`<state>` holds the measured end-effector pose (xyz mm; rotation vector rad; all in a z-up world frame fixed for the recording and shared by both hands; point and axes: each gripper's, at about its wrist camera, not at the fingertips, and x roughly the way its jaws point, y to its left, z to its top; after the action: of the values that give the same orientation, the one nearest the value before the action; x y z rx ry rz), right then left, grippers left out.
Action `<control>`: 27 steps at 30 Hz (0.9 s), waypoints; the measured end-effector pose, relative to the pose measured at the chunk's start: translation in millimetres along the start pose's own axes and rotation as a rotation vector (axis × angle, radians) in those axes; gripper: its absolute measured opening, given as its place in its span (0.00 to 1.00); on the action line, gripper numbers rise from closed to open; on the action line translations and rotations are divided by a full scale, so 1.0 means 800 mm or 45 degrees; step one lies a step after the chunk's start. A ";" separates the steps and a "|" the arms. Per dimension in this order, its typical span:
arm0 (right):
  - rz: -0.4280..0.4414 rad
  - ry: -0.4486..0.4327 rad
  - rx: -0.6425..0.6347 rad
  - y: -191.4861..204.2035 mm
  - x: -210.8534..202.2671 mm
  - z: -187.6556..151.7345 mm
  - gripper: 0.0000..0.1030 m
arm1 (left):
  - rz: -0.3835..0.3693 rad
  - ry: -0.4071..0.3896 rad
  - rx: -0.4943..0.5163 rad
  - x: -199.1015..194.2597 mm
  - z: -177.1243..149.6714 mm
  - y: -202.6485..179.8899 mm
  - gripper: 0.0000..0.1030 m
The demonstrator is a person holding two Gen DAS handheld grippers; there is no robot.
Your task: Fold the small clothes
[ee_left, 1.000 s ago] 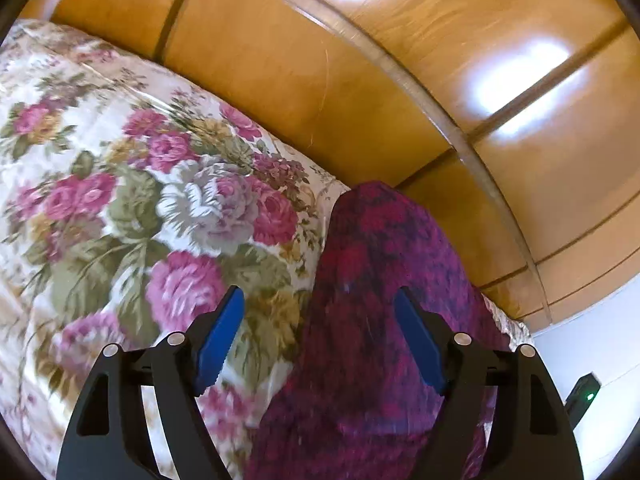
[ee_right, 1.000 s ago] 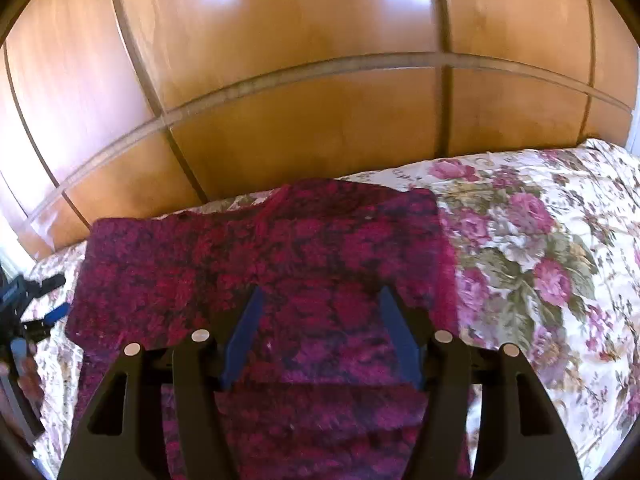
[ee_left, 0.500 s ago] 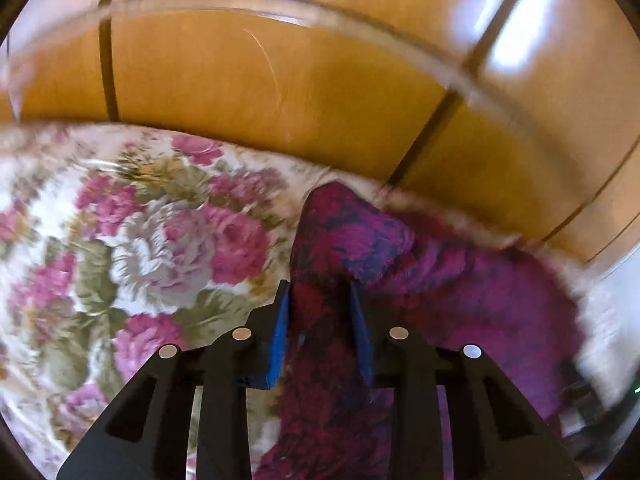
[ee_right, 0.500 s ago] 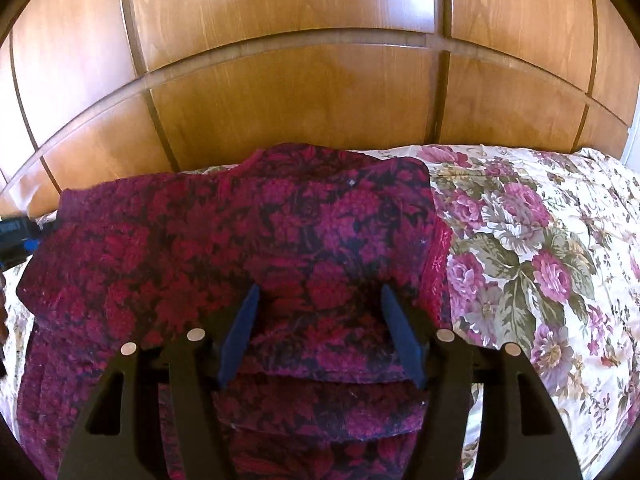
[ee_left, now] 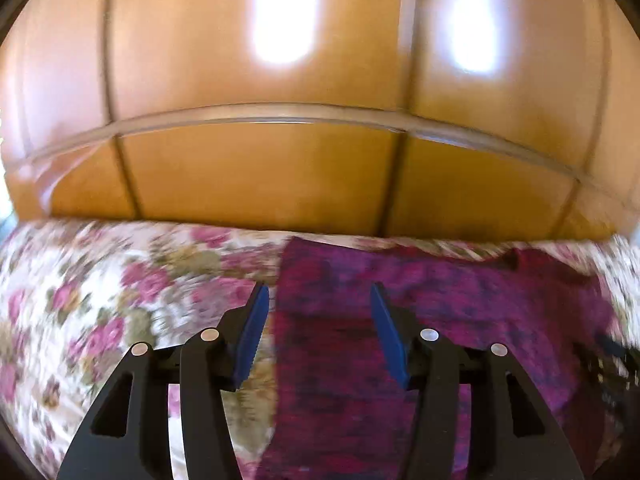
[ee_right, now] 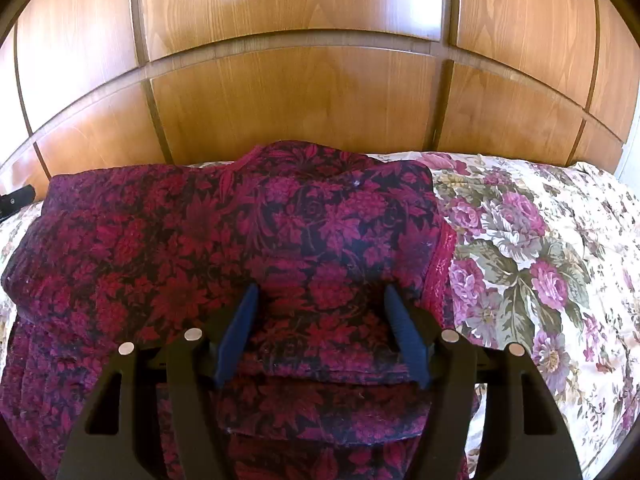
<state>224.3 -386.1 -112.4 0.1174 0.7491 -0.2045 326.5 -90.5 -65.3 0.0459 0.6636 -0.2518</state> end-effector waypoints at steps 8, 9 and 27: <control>-0.001 -0.003 -0.004 0.001 0.001 -0.001 0.64 | -0.077 0.204 0.008 0.065 -0.023 -0.010 0.50; -0.001 -0.003 -0.004 0.001 0.002 -0.001 0.64 | -0.076 0.201 -0.004 0.063 -0.023 -0.009 0.50; -0.004 -0.012 -0.003 0.000 0.001 0.000 0.65 | -0.028 0.022 -0.108 -0.079 -0.046 0.005 0.63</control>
<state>224.7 -385.8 -113.1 0.1135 0.7400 -0.2069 257.3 -68.2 -55.6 -0.0409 0.6916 -0.2445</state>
